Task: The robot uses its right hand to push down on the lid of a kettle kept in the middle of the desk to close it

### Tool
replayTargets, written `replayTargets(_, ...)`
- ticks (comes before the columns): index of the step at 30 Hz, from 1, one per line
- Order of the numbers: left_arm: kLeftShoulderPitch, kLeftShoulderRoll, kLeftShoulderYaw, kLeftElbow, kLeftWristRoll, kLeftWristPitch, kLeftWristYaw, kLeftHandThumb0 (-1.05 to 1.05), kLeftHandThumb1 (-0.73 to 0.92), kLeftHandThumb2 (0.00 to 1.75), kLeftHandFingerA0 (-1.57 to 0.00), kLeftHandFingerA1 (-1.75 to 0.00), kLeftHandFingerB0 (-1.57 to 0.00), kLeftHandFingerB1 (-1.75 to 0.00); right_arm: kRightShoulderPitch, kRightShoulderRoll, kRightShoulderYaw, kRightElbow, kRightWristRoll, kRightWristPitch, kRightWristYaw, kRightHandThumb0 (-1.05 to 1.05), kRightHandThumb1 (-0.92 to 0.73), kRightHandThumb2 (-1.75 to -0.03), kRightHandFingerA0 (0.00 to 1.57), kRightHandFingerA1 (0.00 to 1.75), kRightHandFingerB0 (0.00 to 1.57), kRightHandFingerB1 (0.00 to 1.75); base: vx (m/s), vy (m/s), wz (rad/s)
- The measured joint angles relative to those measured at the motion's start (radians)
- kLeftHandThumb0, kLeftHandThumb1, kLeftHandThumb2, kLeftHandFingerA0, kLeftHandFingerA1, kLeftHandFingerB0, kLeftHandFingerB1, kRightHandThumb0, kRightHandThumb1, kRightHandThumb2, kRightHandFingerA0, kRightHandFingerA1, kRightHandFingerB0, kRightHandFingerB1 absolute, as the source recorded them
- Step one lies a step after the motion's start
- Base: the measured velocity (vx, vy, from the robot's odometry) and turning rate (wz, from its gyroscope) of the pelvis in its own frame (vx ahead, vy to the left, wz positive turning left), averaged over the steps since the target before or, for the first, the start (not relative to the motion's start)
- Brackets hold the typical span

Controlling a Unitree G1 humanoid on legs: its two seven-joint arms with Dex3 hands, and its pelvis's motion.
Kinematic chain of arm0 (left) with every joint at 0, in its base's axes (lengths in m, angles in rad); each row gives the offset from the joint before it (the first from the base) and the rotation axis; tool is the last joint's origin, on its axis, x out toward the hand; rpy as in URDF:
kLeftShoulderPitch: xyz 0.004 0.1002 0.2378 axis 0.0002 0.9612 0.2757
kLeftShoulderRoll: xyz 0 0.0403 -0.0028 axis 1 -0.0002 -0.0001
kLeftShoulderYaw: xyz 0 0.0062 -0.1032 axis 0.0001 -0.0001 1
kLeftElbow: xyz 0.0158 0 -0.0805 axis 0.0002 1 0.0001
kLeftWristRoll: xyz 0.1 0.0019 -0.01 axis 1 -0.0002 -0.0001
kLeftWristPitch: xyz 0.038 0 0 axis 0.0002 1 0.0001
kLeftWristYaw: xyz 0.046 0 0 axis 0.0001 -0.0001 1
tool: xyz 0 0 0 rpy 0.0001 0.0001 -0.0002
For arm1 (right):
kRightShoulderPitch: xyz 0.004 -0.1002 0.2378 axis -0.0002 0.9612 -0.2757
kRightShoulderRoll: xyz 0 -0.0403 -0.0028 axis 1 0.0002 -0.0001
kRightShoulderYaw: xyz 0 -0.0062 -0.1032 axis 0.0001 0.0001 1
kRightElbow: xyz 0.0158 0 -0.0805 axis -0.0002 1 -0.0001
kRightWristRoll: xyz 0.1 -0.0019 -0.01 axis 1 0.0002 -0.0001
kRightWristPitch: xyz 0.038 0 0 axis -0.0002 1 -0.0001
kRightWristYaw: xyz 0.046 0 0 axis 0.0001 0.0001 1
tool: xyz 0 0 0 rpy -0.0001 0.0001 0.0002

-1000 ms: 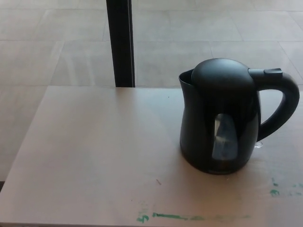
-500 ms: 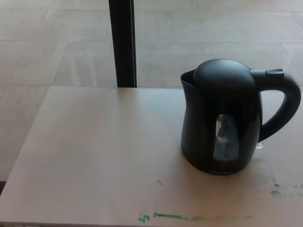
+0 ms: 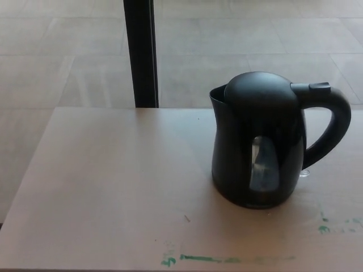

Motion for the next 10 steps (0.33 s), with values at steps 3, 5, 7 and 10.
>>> replayTargets(3, -0.001, 0.0, 0.004, 0.0, -0.001, 0.0, 0.0, -0.75, 0.75, 0.63, -0.4, -0.47, -0.29, -0.34, 0.004, 0.043, 0.0, 0.023, 0.033, -0.026, -0.03, -0.55, -0.7, -0.6, 0.36, 0.42, 0.27, 0.32, 0.0, 0.0, 0.0)
replayTargets(5, 0.0, 0.001, 0.003, 0.0, 0.0, 0.0, 0.0, -0.75, 0.76, 0.63, -0.43, -0.48, -0.29, -0.33, 0.012, 0.066, 0.001, 0.021, 0.056, -0.04, -0.041, -0.55, -0.68, -0.61, 0.38, 0.45, 0.29, 0.32, 0.0, 0.0, 0.0)
replayTargets(7, 0.0, 0.001, 0.002, 0.003, 0.0, 0.0, 0.0, -0.75, 0.76, 0.63, -0.43, -0.46, -0.29, -0.33, 0.03, 0.091, 0.002, 0.002, 0.079, -0.041, -0.044, -0.57, -0.7, -0.61, 0.39, 0.45, 0.28, 0.32, 0.0, 0.0, 0.0)
replayTargets(10, -0.001, 0.001, -0.003, 0.007, 0.003, -0.001, 0.0, -0.73, 0.77, 0.64, -0.46, -0.49, -0.3, -0.34, 0.042, 0.119, 0.009, -0.004, 0.121, -0.046, -0.046, -0.62, -0.55, -0.86, 0.31, 0.55, 0.25, 0.45, 0.0, 0.0, 0.0)
